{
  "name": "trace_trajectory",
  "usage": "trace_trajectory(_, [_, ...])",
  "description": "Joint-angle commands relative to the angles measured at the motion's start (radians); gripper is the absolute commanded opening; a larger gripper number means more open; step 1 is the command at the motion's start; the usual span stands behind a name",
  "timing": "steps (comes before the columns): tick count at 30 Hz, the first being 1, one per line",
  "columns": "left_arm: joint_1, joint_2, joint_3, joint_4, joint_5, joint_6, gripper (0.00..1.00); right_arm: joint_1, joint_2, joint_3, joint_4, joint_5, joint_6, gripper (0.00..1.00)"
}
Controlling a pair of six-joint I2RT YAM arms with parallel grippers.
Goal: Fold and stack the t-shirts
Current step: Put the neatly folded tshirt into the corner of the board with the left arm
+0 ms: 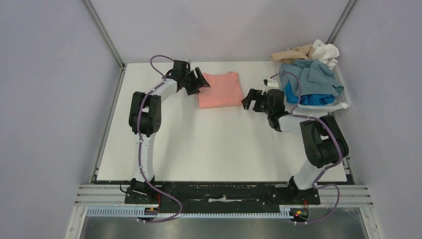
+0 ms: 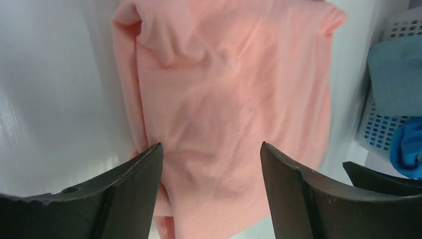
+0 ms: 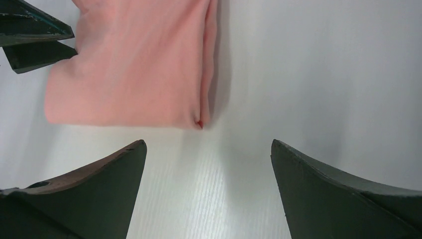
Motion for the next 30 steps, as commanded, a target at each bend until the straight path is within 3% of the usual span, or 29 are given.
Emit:
trace_trajectory(1, [-0.012,0.002,-0.038,-0.014,-0.02,0.001,0.76,0.001,-0.125,-0.07,0.088,0.034,-0.014,0.98])
trace_trajectory(6, [-0.029,0.046,-0.025,-0.064,-0.024,0.024,0.6,0.001,-0.205,-0.126,0.099,0.021,0.001,0.98])
trace_trajectory(7, [-0.034,0.059,-0.011,-0.072,-0.03,0.027,0.53,0.0,-0.218,-0.133,0.102,0.016,0.004,0.98])
trace_trajectory(8, [-0.037,0.075,0.012,-0.09,-0.04,0.031,0.45,0.0,-0.229,-0.14,0.106,0.006,0.005,0.98])
trace_trajectory(10, [-0.039,0.107,0.058,-0.143,-0.074,0.048,0.07,0.001,-0.25,-0.148,0.1,-0.005,0.002,0.98])
trace_trajectory(11, [-0.038,0.12,0.082,-0.176,-0.102,0.065,0.02,0.001,-0.265,-0.152,0.095,-0.003,-0.006,0.98])
trace_trajectory(14, [-0.026,0.14,0.138,-0.259,-0.188,0.118,0.02,0.001,-0.303,-0.158,0.055,0.02,-0.04,0.98])
trace_trajectory(19, [0.054,0.149,0.217,-0.331,-0.215,0.223,0.02,0.001,-0.361,-0.176,0.011,0.054,-0.098,0.98])
trace_trajectory(24, [0.143,0.14,0.285,-0.392,-0.186,0.456,0.02,0.001,-0.382,-0.181,-0.01,0.089,-0.161,0.98])
trace_trajectory(30, [0.237,0.16,0.406,-0.526,-0.292,0.654,0.02,0.001,-0.359,-0.17,-0.045,0.091,-0.175,0.98])
